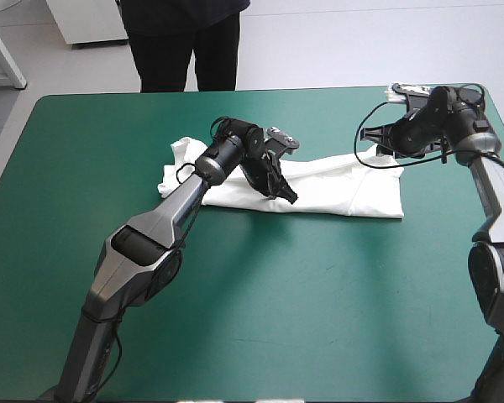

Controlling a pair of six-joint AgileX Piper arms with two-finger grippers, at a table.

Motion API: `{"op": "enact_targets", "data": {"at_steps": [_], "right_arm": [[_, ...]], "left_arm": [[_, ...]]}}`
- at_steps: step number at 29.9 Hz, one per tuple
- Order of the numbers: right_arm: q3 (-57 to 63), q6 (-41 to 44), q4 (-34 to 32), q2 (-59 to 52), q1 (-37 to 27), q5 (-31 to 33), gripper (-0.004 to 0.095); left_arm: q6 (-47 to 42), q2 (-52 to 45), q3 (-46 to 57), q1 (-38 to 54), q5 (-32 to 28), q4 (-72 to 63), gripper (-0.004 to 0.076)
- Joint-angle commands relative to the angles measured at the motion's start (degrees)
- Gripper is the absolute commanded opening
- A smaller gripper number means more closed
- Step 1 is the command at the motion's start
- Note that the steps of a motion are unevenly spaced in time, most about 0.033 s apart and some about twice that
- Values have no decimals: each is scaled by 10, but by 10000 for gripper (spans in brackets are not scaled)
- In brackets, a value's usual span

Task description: Fold the cloth

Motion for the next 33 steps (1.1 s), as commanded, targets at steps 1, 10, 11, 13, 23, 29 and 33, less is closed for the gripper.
{"op": "enact_targets", "data": {"at_steps": [1,10,11,13,23,29,33], "right_arm": [[-15,-8,39,-49,-38,0,392],[123,-128,218,-72,-160,39,491],[139,-143,232,-72,-164,34,514],[162,-159,239,-72,-165,18,538],[177,-191,258,-44,-164,-16,545],[176,-212,278,-11,-156,-16,545],[176,-217,271,2,-137,-27,545]], "left_arm": [[-5,-29,-15,-1,-12,-17,-22],[-5,-29,-15,-1,-3,-18,-22],[-5,-29,-15,-1,-1,-21,-22],[-5,-29,-15,-1,2,-26,-22],[-4,-29,-15,-1,1,-56,-22],[-3,-29,-15,-1,1,-60,-22],[-3,-29,-15,-1,1,-61,-22]]}}
